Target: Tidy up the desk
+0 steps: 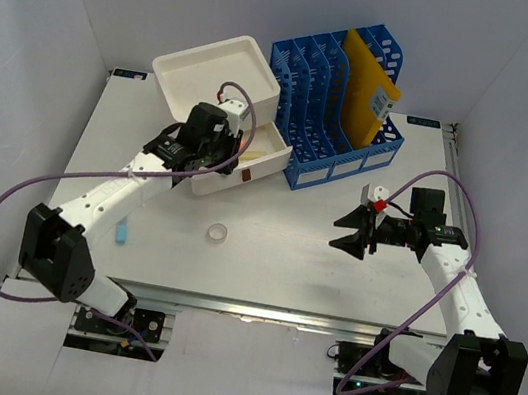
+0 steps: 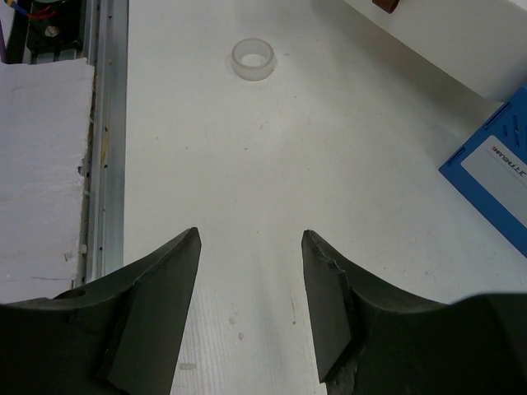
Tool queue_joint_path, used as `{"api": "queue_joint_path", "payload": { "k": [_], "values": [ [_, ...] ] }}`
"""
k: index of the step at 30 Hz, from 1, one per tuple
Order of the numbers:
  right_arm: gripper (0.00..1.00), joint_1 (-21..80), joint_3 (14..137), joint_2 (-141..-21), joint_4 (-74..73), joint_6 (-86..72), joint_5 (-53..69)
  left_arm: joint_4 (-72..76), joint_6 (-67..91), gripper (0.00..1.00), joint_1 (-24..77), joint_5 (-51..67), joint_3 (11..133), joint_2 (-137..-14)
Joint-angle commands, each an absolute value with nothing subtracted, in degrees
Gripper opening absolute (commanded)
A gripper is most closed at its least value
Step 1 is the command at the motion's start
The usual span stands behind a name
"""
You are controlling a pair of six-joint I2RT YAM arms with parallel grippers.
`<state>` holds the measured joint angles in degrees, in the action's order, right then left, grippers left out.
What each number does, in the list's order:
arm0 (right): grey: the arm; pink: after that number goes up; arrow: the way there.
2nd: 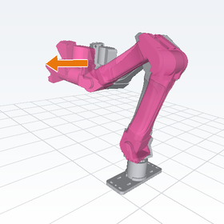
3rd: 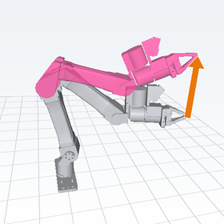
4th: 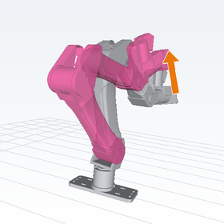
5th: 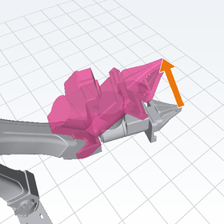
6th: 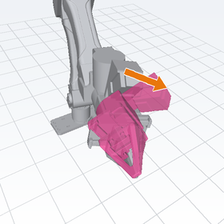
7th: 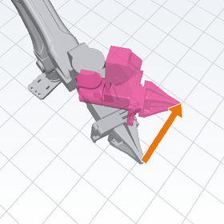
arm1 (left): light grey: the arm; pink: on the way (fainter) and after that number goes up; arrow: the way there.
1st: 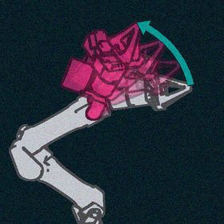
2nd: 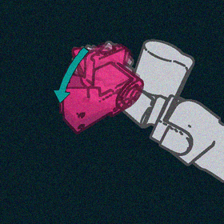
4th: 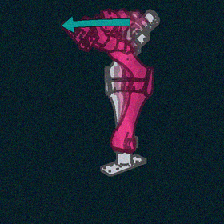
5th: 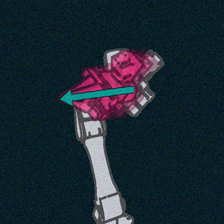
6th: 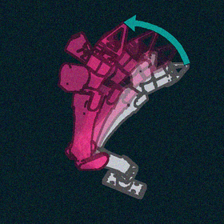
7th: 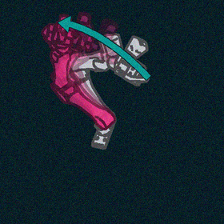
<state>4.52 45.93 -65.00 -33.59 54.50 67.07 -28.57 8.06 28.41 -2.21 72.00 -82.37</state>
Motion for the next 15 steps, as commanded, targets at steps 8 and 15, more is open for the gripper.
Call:
{"api": "queue_joint_path", "payload": {
  "k": [8, 15],
  "values": [
    [0.59, 4.2, 47.2, -65.2, -35.0, 55.7, 68.6, -26.5, -11.8, 0.19, 28.7, -8.3, 81.2, -90.1],
    [0.59, 4.2, 47.4, -65.1, -35.6, 56.2, 68.6, -26.5, -13.7, 0.43, 28.8, -11.6, 81.4, -93.8]
  ]
}}
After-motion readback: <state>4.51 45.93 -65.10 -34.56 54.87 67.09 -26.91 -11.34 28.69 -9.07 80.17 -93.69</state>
